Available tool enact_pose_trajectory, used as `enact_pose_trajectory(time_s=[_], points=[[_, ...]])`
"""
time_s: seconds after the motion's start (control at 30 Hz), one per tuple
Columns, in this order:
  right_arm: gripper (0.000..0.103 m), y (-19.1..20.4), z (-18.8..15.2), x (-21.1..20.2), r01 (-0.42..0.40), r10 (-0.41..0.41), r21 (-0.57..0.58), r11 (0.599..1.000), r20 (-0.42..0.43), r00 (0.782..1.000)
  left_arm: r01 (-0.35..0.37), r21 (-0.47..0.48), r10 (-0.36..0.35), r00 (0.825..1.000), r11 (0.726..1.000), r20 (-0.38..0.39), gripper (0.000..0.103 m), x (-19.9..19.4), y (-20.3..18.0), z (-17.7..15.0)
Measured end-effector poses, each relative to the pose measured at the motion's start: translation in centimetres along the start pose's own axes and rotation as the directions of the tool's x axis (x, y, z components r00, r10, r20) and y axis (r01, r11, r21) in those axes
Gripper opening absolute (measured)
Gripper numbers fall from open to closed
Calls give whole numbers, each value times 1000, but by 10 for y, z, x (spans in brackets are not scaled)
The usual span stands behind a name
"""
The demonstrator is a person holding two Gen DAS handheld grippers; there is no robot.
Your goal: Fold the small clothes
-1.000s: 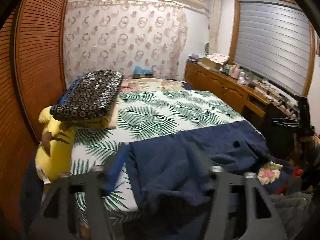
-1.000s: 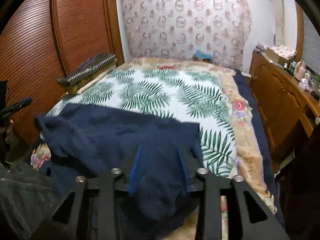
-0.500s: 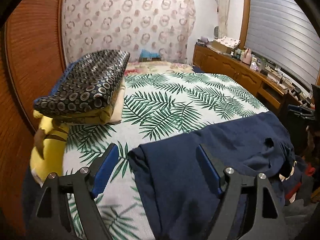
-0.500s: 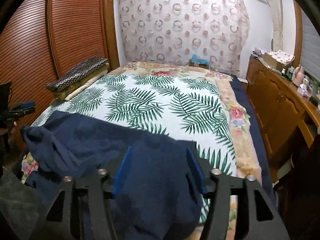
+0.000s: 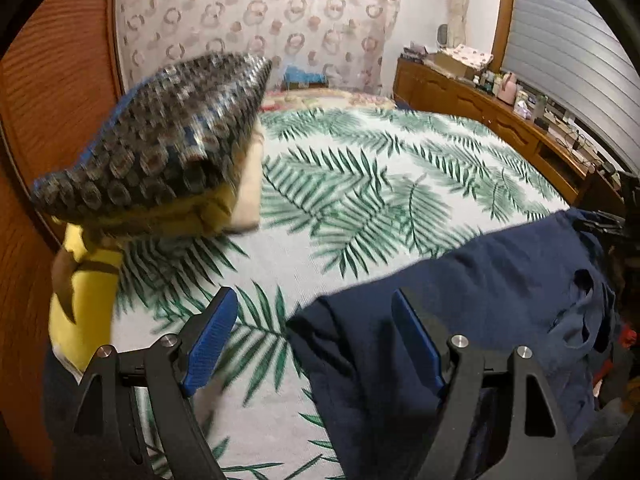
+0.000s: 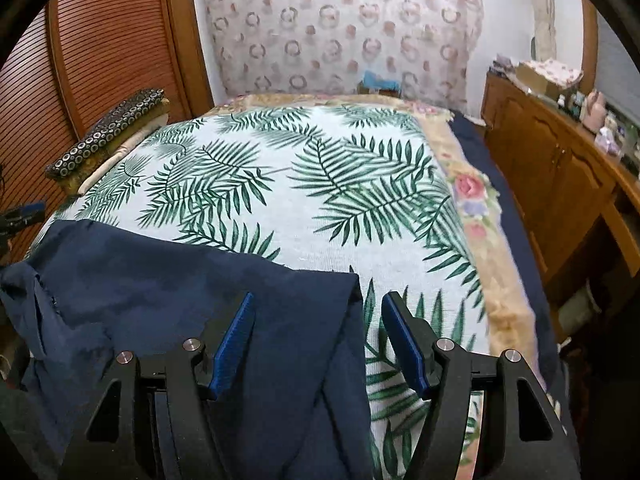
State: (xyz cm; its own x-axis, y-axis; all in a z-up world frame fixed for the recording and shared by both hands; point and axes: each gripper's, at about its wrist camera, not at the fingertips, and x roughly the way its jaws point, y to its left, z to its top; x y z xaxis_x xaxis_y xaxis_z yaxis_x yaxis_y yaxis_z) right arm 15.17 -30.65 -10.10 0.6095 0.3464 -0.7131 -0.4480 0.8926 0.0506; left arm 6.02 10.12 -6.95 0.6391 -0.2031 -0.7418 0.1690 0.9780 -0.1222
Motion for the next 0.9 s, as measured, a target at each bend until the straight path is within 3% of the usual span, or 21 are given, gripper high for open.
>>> enact_pose_trajectory(time_s=[0.2,0.47,0.53,0.73,0.8,0.83,0.87,0.9], points=[[68,-4,3,14,-2,2,1,1000,-17,1000,19,-16,-20,999,1000,-41,80,14,1,-12],[68,2,-1,17,-13,13,-34,999,-8,1000,55,-26,-56,998,998,-22,55,13,0,-15],[68,5,-3,17,-23,23,-40,999,-8,1000,58,-20,-59,998,998,-21,55,13,-2,-16],[53,14,-8,14,-75,75,-46,996,-1,997,59,-18,-59,998,998,-25,55,14,-3,-14],[32,15,-9,13,-69,69,-47,996,-3,998,59,-9,-59,998,998,-26,50,15,-6,-14],[29,15,-10,13,-89,89,-37,995,-5,996,73,-8,-73,997,997,-23,37,14,-7,-15],[21,16,-10,13,-103,103,-31,994,-6,995,100,-11,-100,995,995,-22,31,13,-8,-15],[18,17,-12,12,-113,113,-32,993,-3,994,112,-8,-112,994,994,-19,15,13,-10,-16]])
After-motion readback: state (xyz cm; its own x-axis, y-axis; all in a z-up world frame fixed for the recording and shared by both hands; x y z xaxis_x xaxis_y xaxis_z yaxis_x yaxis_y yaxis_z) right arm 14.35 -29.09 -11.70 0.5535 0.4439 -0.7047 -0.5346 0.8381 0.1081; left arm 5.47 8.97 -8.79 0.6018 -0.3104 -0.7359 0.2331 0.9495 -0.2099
